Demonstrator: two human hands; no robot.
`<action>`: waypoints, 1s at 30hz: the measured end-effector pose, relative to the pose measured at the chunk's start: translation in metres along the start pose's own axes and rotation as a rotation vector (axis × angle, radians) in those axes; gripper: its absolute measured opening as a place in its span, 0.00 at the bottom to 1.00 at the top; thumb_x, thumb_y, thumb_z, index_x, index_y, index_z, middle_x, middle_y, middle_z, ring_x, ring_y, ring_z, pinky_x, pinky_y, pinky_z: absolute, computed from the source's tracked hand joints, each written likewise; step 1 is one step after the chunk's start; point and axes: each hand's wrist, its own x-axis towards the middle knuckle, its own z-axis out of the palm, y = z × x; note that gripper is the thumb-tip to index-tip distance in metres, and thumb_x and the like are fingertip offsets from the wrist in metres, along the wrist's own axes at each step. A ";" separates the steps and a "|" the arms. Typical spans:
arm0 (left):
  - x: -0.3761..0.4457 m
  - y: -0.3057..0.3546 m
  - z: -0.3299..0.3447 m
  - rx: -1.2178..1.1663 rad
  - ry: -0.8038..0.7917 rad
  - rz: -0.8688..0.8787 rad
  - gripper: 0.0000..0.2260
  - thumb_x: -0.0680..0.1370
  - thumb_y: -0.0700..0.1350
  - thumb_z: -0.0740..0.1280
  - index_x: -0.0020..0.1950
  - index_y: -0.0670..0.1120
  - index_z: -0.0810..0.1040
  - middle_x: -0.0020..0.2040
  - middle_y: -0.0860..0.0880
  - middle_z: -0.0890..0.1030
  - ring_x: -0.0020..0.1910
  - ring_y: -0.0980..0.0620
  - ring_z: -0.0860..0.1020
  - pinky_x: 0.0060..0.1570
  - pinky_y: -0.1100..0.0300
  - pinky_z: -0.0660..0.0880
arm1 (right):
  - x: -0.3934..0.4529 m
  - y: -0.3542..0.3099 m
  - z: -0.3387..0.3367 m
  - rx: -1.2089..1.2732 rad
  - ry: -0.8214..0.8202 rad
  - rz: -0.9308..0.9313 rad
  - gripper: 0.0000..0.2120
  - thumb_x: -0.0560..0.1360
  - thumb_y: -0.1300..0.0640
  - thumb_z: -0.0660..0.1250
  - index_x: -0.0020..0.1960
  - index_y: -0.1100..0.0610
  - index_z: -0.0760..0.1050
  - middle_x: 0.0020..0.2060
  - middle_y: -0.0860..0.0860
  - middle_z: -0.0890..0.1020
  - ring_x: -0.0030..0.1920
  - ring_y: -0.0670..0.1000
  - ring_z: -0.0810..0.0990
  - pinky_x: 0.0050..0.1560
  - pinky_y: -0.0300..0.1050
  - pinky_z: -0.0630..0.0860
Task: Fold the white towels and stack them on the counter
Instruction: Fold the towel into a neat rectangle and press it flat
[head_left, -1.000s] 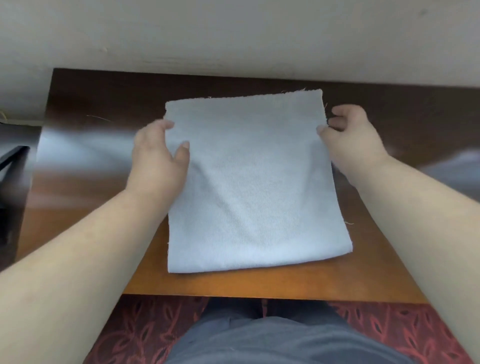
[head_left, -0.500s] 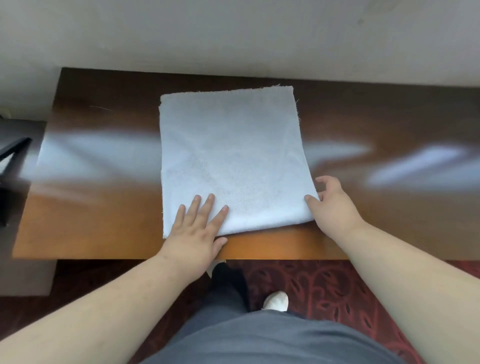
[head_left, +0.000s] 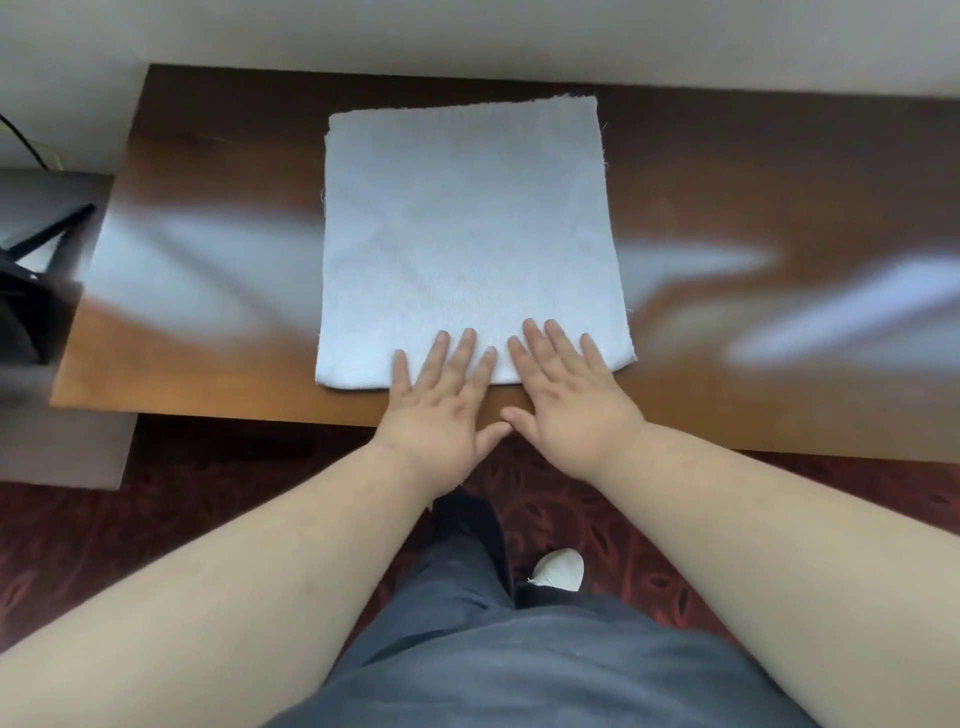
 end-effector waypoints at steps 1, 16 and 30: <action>-0.005 -0.009 0.001 0.004 0.006 -0.049 0.35 0.75 0.70 0.37 0.75 0.54 0.28 0.75 0.51 0.28 0.75 0.47 0.30 0.70 0.37 0.35 | -0.005 0.009 0.004 -0.044 0.008 0.005 0.39 0.77 0.32 0.39 0.79 0.53 0.36 0.79 0.53 0.38 0.77 0.52 0.33 0.76 0.56 0.36; -0.053 -0.101 -0.015 -0.244 0.319 -0.295 0.15 0.77 0.51 0.68 0.62 0.48 0.78 0.62 0.45 0.75 0.61 0.40 0.72 0.59 0.46 0.72 | -0.033 0.063 -0.009 0.150 0.319 0.171 0.17 0.77 0.53 0.67 0.66 0.52 0.76 0.63 0.53 0.77 0.64 0.59 0.73 0.67 0.56 0.67; -0.075 -0.096 -0.033 0.010 0.255 -0.191 0.05 0.78 0.48 0.67 0.48 0.48 0.81 0.45 0.49 0.79 0.44 0.44 0.77 0.40 0.51 0.72 | -0.083 0.067 -0.019 0.047 0.196 0.179 0.01 0.71 0.57 0.66 0.41 0.54 0.76 0.40 0.51 0.76 0.44 0.57 0.74 0.43 0.50 0.73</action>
